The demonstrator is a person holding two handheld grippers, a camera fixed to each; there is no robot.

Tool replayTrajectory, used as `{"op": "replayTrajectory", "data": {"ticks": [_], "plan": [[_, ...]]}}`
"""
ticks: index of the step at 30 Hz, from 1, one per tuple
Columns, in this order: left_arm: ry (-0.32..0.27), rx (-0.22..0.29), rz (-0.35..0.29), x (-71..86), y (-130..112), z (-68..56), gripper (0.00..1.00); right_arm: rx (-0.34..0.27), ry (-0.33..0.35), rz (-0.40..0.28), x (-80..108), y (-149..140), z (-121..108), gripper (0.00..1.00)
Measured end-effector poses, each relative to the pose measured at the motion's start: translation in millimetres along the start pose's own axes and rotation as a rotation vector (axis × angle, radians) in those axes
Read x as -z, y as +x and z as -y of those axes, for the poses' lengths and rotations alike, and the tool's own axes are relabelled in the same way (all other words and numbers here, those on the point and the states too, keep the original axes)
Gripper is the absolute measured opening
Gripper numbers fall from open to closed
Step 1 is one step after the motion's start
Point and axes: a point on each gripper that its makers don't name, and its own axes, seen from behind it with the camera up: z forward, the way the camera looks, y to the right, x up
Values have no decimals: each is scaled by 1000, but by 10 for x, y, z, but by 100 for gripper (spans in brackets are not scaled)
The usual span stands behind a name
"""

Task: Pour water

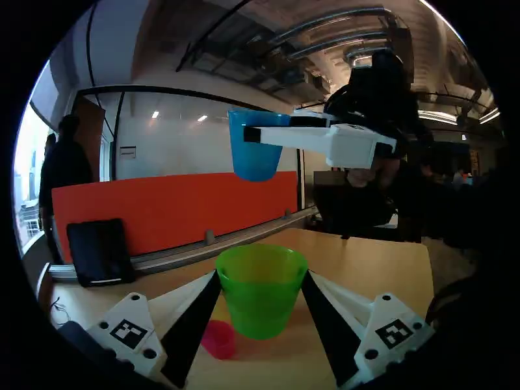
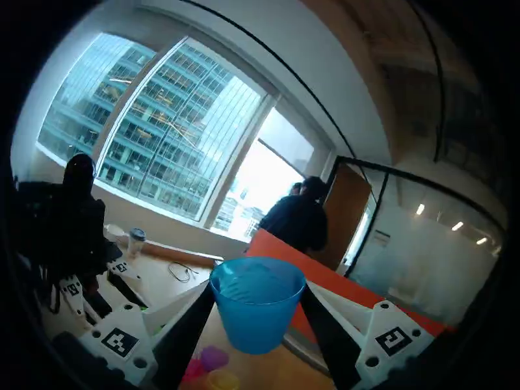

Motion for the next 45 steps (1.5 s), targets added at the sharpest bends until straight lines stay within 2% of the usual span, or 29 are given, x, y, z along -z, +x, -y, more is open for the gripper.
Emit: {"op": "replayTrajectory", "data": {"ticks": [7, 11, 24, 37, 45], "plan": [[4, -6, -2, 14, 41, 7, 86, -178, 35, 4, 41, 14, 73, 91], [9, -15, 3, 21, 48, 27, 86, -233, 49, 9, 60, 4, 71, 92], [34, -27, 19, 68, 9, 157, 85, -266, 15, 64, 210, -249, -81, 92], [97, -31, 52, 197, -73, 451, 86, -283, -50, 104, 529, -554, -330, 92], [125, -37, 80, 245, -159, 561, 86, -279, -96, 139, 703, -837, -491, 92]]}}
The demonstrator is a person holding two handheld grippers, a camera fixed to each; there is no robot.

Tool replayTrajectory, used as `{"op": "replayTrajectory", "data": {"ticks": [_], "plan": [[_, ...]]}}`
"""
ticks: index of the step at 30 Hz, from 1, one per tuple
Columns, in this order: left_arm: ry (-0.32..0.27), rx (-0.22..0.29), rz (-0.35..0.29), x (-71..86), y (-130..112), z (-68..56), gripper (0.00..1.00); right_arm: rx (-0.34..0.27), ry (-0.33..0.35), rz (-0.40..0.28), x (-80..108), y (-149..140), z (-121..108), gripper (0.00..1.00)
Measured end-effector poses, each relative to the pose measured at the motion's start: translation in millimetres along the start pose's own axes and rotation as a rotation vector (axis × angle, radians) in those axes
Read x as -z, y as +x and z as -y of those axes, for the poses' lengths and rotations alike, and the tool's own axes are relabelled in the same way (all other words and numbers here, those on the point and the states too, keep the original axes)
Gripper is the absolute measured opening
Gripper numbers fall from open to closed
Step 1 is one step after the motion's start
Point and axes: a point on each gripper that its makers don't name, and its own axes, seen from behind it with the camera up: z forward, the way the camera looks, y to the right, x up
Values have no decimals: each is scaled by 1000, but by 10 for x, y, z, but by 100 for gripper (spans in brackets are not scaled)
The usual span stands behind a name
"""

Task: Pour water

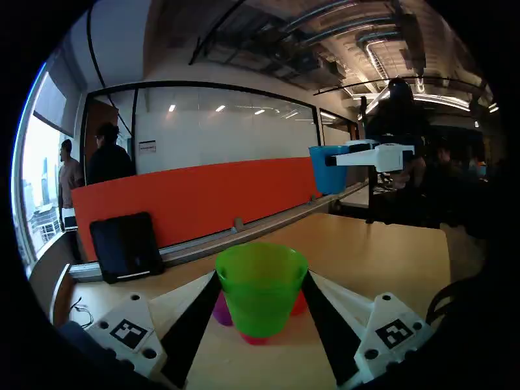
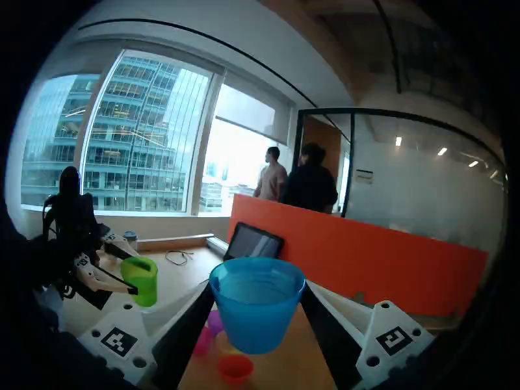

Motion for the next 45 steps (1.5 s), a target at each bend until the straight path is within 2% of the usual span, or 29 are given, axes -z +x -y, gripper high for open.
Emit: {"op": "replayTrajectory", "data": {"ticks": [15, 24, 36, 45], "plan": [[28, -13, 87, -24, -315, 196, 86, -24, -36, 79, 86, -595, -262, 92], [35, -13, 158, -79, -583, 293, 86, -36, -23, 145, 75, -967, -306, 93], [35, -14, 288, -215, -1049, 364, 86, -48, 12, 255, 35, -1482, -298, 93], [23, 6, 371, -253, -1385, 413, 86, -71, 38, 350, 8, -1943, -273, 93]]}}
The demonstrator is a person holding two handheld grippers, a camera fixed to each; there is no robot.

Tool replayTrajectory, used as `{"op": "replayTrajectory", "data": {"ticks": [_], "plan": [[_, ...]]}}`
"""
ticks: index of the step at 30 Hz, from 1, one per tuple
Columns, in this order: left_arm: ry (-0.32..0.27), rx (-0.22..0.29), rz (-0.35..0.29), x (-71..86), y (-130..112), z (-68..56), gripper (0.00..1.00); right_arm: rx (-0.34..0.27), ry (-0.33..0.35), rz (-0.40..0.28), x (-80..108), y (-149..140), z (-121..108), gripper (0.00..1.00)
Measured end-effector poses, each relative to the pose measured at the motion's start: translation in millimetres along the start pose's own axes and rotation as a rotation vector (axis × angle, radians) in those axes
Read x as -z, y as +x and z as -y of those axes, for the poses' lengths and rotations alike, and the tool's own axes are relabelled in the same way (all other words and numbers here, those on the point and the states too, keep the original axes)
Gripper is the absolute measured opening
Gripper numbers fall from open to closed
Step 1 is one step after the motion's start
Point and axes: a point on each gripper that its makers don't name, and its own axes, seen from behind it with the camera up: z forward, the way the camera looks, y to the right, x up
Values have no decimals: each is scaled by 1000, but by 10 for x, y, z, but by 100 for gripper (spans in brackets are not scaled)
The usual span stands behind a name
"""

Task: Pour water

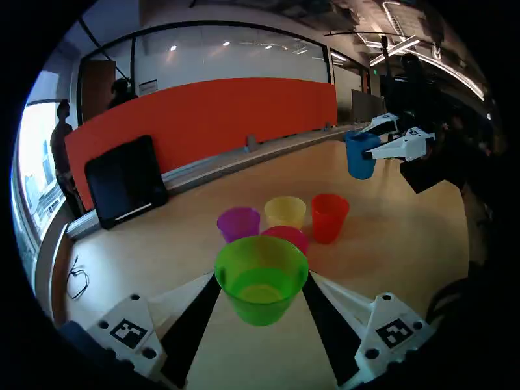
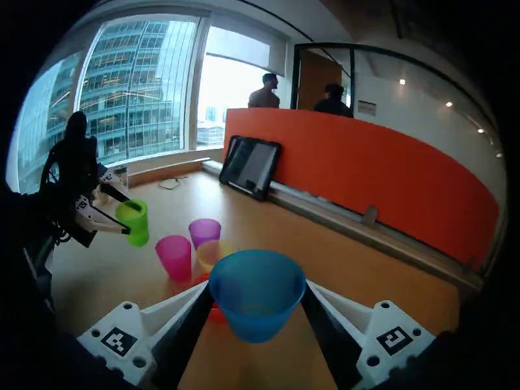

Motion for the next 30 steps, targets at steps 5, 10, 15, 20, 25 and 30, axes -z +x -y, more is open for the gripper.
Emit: {"op": "replayTrajectory", "data": {"ticks": [5, 10, 15, 20, 25, 30], "plan": [[-8, 3, 36, -67, -123, 16, 86, -19, 17, 50, -97, -216, 11, 93], [-18, 8, 66, -135, -239, 13, 86, -38, 28, 91, -171, -399, 8, 93], [-26, 15, 89, -198, -333, 14, 86, -48, 35, 116, -214, -513, 5, 93], [-30, 23, 104, -250, -407, 34, 86, -50, 39, 134, -248, -581, -1, 93], [-31, 36, 107, -294, -445, 52, 86, -48, 40, 141, -264, -612, -5, 93], [-31, 48, 109, -344, -485, 61, 86, -45, 40, 147, -276, -635, 2, 93]]}}
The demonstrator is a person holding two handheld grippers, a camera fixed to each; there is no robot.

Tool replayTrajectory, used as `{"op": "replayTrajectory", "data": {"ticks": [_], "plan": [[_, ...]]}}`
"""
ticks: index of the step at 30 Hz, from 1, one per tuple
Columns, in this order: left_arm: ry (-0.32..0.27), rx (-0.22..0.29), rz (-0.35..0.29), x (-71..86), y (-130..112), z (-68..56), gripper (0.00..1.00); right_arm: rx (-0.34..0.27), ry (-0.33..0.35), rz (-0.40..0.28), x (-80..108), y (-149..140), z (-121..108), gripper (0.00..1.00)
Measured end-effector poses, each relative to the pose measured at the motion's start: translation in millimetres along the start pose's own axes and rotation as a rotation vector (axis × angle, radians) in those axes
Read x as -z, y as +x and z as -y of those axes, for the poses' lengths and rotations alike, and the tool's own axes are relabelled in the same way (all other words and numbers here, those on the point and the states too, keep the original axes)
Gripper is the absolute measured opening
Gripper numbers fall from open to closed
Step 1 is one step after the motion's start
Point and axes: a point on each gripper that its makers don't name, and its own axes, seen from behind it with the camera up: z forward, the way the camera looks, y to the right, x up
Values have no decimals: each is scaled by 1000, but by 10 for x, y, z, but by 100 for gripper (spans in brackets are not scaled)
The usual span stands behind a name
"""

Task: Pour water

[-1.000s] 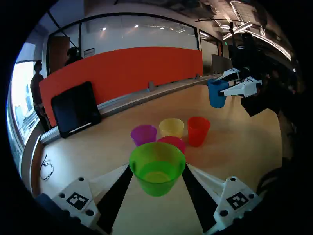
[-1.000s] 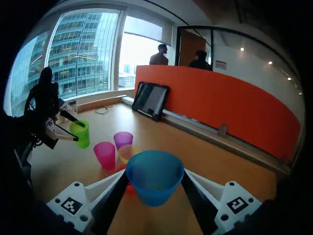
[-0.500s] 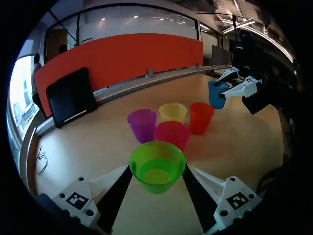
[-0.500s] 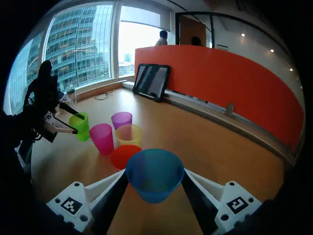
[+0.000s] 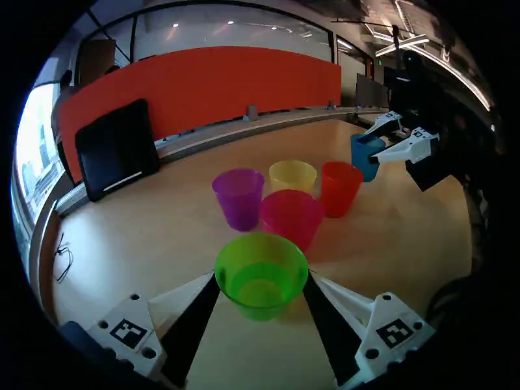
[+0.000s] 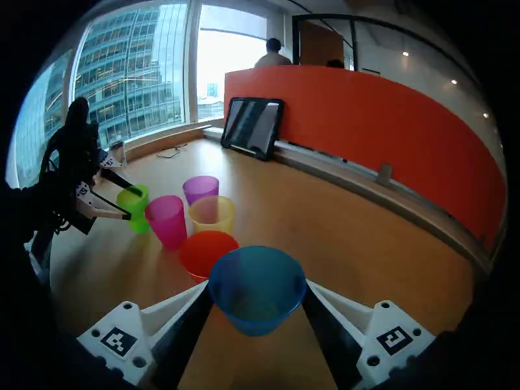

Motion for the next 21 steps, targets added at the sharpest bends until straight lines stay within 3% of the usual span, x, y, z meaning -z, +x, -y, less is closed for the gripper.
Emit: {"op": "replayTrajectory", "data": {"ticks": [21], "plan": [[-9, 36, 3, -41, -80, 4, 87, 8, 1, 16, -37, -41, 7, 93]]}}
